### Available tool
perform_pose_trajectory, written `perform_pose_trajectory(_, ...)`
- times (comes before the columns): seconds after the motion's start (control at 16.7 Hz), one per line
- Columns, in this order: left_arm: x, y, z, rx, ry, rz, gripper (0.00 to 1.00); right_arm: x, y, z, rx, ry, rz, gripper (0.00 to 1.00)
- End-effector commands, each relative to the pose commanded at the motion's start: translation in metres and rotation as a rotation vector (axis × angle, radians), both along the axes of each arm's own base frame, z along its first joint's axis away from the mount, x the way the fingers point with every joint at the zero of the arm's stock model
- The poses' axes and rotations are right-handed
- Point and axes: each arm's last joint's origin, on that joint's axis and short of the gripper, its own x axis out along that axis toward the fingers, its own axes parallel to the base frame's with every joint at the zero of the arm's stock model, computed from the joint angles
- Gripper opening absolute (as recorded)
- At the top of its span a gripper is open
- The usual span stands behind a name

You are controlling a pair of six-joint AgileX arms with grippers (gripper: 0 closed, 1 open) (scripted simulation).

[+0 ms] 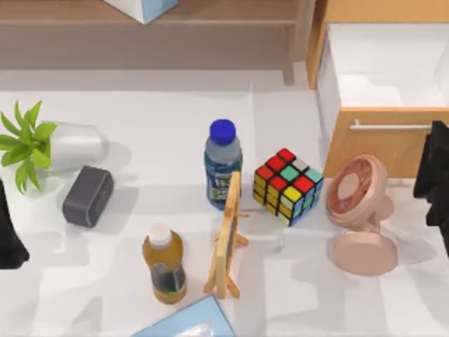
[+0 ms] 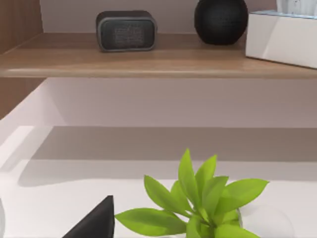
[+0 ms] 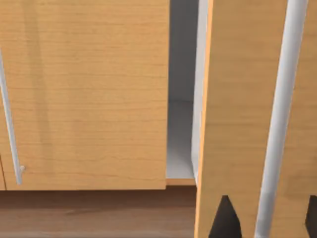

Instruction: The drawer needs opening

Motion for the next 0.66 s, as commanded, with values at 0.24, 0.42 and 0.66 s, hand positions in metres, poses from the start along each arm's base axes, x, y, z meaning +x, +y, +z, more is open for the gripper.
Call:
perform_pose_trajectory(0.24,0.0,0.0,0.0,0.0,0.0,0.0,1.0,0.0,0.0,0.0,0.0,0.0,0.0,0.9)
perform_pose_trajectory(0.42,0.0,0.0,0.0,0.0,0.0,0.0,1.0,0.0,0.0,0.0,0.0,0.0,0.0,1.0)
perform_pose_trajectory(0.66,0.0,0.0,0.0,0.0,0.0,0.0,1.0,0.0,0.0,0.0,0.0,0.0,0.0,1.0)
